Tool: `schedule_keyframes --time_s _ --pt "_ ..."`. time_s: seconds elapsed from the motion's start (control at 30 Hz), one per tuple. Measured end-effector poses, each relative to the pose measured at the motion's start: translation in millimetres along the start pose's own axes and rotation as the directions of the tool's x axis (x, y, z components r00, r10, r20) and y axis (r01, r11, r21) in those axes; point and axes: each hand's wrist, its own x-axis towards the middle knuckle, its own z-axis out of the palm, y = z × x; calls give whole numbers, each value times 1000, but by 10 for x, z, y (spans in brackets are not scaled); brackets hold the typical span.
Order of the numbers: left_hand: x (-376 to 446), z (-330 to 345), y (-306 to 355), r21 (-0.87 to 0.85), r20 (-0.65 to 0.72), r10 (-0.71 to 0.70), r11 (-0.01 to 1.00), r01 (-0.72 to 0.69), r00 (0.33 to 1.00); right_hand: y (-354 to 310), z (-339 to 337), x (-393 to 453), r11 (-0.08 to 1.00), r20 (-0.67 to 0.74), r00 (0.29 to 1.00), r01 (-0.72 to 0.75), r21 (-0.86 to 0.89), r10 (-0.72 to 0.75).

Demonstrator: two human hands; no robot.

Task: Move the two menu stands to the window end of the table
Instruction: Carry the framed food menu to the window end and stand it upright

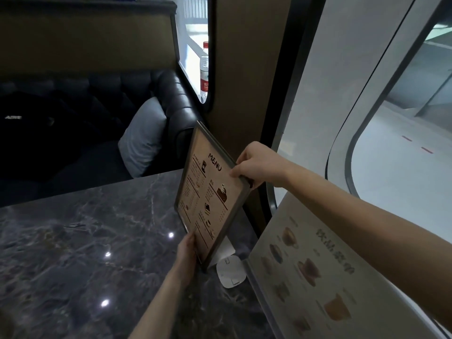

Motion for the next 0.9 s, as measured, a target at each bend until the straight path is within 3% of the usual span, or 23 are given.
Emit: schedule_keyframes --time_s 0.2,0.7,0.9 --pt "105 -4 -85 -22 18 16 1000 -16 1000 3 10 24 998 -11 999 34 -45 -34" --pt "235 301 -57 68 107 48 996 -55 993 158 -244 9 997 -70 995 -70 -32 68" --pt "230 381 -39 39 206 5 999 -13 979 186 -315 -16 994 -91 991 -101 -27 99"
